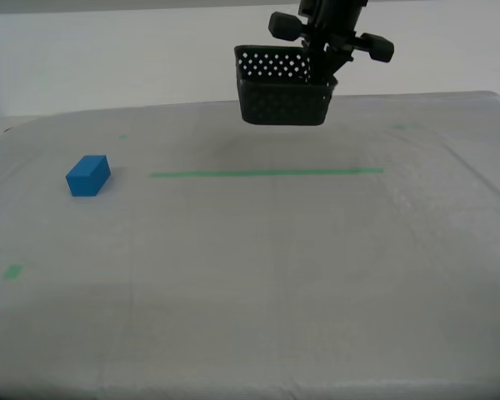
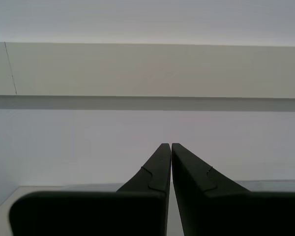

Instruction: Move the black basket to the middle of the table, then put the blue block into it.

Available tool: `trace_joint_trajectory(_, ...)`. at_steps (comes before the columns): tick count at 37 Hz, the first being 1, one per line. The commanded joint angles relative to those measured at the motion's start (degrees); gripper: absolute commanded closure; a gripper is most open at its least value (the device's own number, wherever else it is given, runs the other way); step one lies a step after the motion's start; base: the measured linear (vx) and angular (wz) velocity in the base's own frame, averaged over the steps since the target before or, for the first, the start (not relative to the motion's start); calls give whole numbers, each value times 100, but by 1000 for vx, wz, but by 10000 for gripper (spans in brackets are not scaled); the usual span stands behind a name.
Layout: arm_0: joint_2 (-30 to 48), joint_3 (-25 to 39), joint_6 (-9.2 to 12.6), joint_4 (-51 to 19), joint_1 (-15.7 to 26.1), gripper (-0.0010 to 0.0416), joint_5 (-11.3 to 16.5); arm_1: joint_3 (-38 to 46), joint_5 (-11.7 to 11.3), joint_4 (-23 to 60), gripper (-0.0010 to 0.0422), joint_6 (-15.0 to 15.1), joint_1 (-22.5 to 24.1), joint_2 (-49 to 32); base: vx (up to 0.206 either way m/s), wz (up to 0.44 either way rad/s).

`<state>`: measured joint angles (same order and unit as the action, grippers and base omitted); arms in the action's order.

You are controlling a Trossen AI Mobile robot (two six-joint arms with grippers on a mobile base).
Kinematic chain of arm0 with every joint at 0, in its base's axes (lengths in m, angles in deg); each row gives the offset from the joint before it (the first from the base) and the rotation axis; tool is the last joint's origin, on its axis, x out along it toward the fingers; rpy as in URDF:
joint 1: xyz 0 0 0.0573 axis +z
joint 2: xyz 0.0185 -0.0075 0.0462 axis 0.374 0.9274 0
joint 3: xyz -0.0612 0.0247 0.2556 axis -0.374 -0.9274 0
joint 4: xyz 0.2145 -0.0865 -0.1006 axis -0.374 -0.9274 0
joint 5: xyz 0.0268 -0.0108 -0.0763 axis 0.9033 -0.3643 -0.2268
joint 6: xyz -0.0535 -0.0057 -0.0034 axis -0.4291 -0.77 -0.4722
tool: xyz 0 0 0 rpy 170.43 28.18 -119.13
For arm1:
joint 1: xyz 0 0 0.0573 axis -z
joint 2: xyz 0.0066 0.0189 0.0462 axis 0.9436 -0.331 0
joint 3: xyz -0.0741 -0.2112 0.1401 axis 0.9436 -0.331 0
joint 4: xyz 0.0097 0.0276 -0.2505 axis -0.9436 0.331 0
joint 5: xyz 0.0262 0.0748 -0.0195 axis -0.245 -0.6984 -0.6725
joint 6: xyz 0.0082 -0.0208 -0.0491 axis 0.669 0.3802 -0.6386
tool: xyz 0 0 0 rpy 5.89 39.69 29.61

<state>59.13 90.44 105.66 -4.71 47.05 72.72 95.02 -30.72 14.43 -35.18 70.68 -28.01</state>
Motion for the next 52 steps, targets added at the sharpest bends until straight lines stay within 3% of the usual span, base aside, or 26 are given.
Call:
trace_joint_trajectory(1,-2,-238,149,190,26,407,22,2,-4,-28,412,7,2,2,0,0)
trace_joint_trajectory(14,-2,-1110,275,1010,81,406,-146,2,-4,-28,412,4,2,2,0,0)
trace_joint_trajectory(21,-2,-1617,481,1606,114,406,-138,2,-4,-28,412,7,0,2,0,0)
trace_joint_trajectory(25,-2,-1770,647,1679,157,406,-109,4,-4,-28,412,4,0,2,0,0)
trace_joint_trajectory(31,4,-1812,710,1718,205,406,-173,2,-4,-28,412,7,2,2,0,0)
trace_joint_trajectory(35,7,-1851,713,1888,254,406,-310,2,-4,-28,412,7,0,2,0,0)
trace_joint_trajectory(52,7,-2243,645,2227,299,406,-348,2,-4,-28,412,7,2,2,0,0)
